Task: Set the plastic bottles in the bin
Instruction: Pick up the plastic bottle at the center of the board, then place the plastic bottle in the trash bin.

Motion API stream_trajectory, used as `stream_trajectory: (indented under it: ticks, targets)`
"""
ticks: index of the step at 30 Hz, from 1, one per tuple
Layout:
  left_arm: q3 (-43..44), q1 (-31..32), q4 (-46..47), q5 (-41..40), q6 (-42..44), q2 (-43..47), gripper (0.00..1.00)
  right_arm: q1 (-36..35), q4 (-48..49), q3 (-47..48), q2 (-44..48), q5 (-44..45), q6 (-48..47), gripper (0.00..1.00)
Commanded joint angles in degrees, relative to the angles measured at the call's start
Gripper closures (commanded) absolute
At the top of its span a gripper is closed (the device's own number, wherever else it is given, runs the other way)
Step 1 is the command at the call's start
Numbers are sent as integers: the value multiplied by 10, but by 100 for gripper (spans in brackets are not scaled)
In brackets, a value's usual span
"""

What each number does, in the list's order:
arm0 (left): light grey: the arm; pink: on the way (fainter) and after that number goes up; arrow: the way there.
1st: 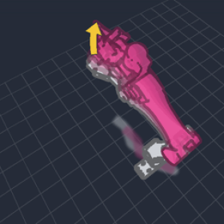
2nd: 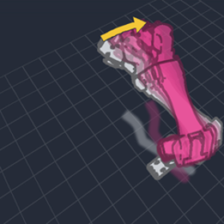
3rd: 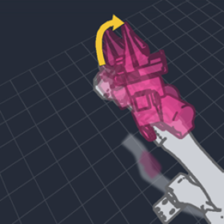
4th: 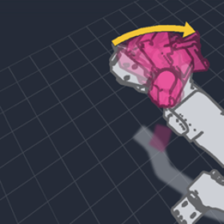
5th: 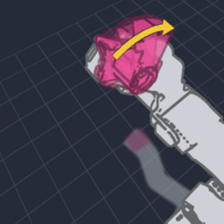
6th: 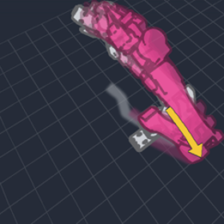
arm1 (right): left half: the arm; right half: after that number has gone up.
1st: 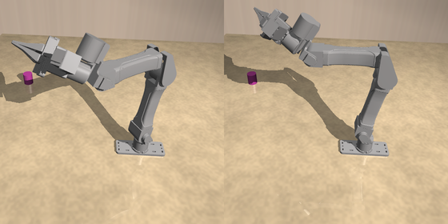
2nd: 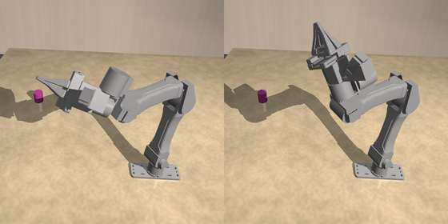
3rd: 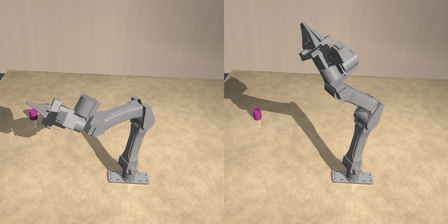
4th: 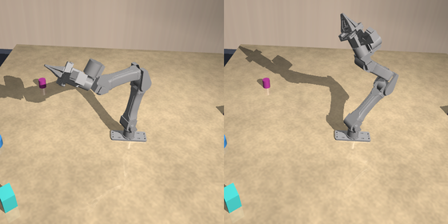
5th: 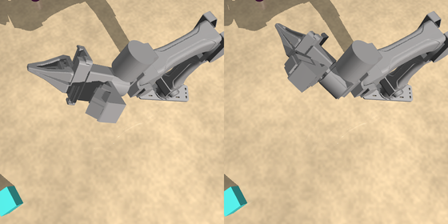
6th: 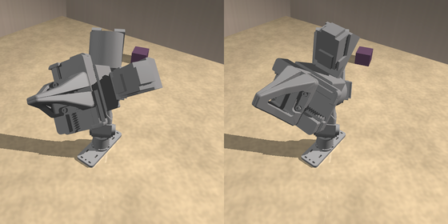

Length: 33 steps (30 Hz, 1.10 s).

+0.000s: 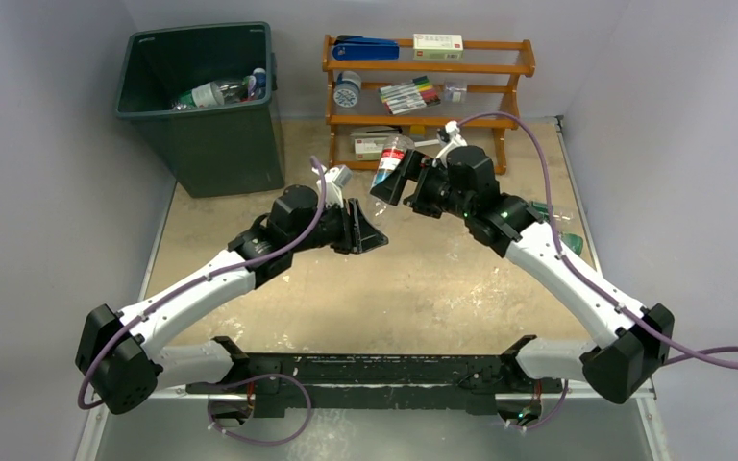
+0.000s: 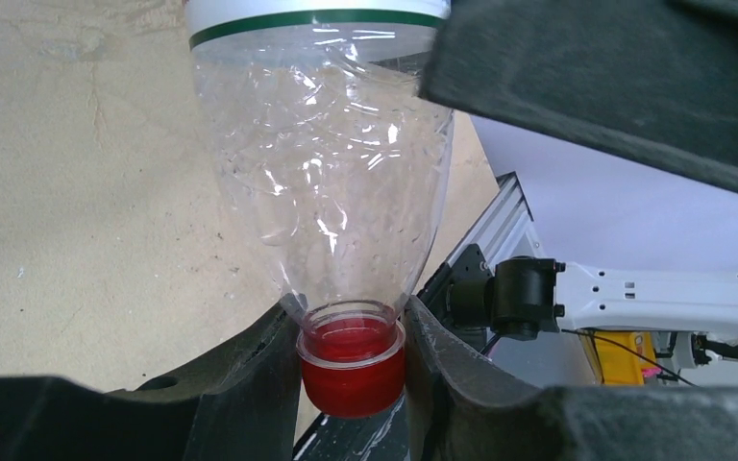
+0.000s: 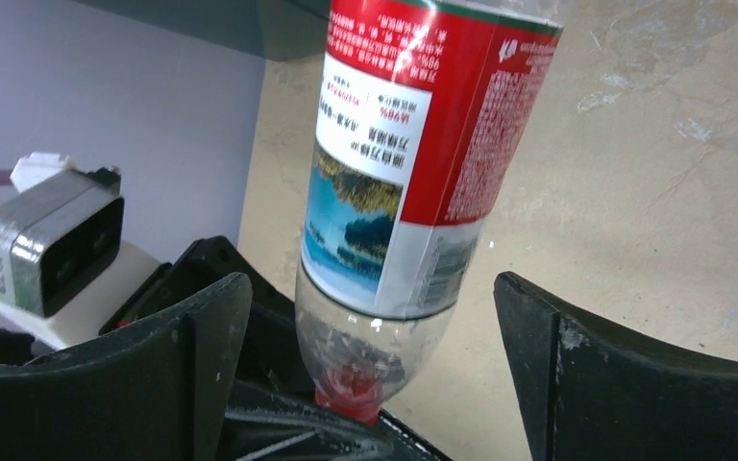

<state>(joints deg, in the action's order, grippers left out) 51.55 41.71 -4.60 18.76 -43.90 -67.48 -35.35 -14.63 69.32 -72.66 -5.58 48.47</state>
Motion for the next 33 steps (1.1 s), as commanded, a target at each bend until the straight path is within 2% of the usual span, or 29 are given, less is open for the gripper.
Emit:
stream_trajectory:
  ticks: [1,11,15,22,27,33]
  targets:
    - [35,3,16,-11,15,-1,75,-3,-10,-9,46,0,1,0]
    - [157,-1,-90,-50,89,-44,75,-3,-62,-43,148,15,6,0]
    - [213,-21,-125,-43,110,-70,75,-3,-97,-55,196,29,20,0]
    - [286,-108,-131,10,98,-98,75,-3,-139,-84,262,48,31,0]
    - [375,-164,-162,28,105,-125,74,-3,-135,-127,287,44,38,0]
    - [418,-267,-106,96,36,-145,74,-3,-118,-155,298,54,41,0]
